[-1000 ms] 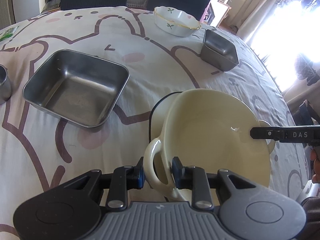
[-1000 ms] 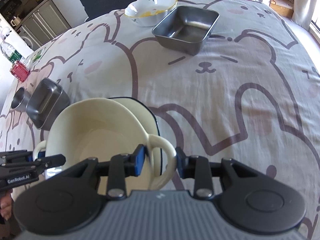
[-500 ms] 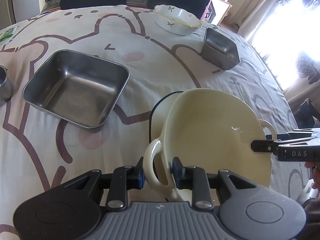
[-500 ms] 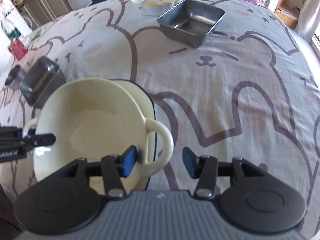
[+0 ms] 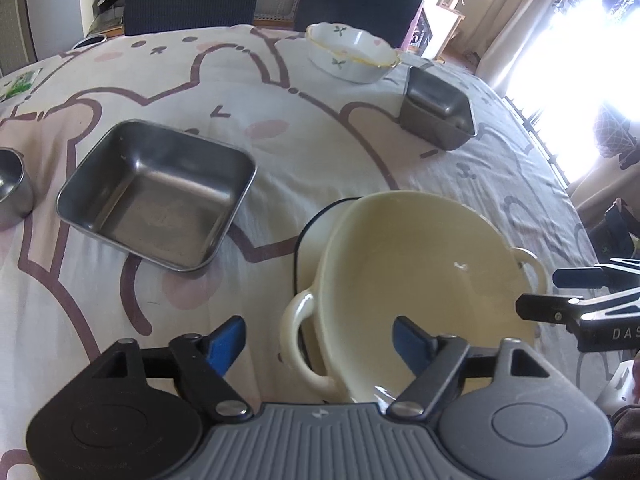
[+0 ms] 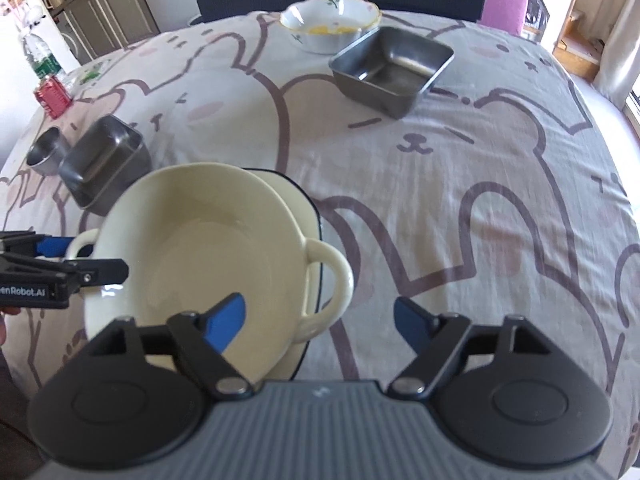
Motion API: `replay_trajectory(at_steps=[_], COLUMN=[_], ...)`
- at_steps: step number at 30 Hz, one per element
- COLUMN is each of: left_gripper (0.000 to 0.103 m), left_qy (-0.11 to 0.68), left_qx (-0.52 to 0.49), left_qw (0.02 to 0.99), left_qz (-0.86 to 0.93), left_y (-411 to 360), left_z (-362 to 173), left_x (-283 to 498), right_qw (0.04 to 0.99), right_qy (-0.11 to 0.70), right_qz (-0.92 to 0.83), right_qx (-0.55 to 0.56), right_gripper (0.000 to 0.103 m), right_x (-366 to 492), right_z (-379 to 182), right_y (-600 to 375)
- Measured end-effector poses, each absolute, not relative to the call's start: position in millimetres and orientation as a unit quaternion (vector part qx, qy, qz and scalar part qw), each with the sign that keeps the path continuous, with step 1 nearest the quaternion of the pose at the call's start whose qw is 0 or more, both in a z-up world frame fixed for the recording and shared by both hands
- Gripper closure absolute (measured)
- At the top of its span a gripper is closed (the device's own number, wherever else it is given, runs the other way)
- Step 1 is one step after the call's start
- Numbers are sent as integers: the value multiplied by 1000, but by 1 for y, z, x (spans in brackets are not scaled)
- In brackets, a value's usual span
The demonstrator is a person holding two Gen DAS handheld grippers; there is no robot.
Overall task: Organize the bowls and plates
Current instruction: 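Open both grippers to release the cream bowl handles and withdraw, then reach both grippers to the rim of the yellow-rimmed lemon-print bowl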
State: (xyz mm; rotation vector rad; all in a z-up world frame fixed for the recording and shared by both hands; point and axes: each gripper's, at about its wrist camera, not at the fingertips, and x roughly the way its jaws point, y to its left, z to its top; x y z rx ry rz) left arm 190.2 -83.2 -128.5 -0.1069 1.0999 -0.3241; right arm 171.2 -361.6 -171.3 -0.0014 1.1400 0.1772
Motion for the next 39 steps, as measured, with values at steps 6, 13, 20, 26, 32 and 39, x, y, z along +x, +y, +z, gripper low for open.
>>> replay_trajectory(at_steps=[6, 13, 20, 26, 32, 39], left_gripper=[8, 2, 0, 0, 0, 0], left_qy=[496, 441, 368, 324, 288, 280], left_qx=[-33, -11, -2, -16, 1, 45], left_qw=[854, 888, 921, 935, 948, 949], left_qz=[-152, -132, -129, -142, -135, -141], left_y=[-86, -82, -82, -90, -104, -125], left_z=[-109, -78, -36, 1, 26, 16], left_x=[179, 169, 171, 194, 244, 321], right_qw=[852, 876, 917, 944, 962, 968], right_qy=[517, 472, 394, 325, 267, 245], right_qz=[80, 97, 69, 59, 55, 48], right_qx=[-4, 15, 16, 16, -14, -33], right_gripper=[0, 0, 0, 0, 0, 0], right_x=[158, 143, 140, 160, 208, 294], right_z=[-159, -139, -110, -82, -58, -57], right_y=[-361, -369, -372, -373, -374, -390])
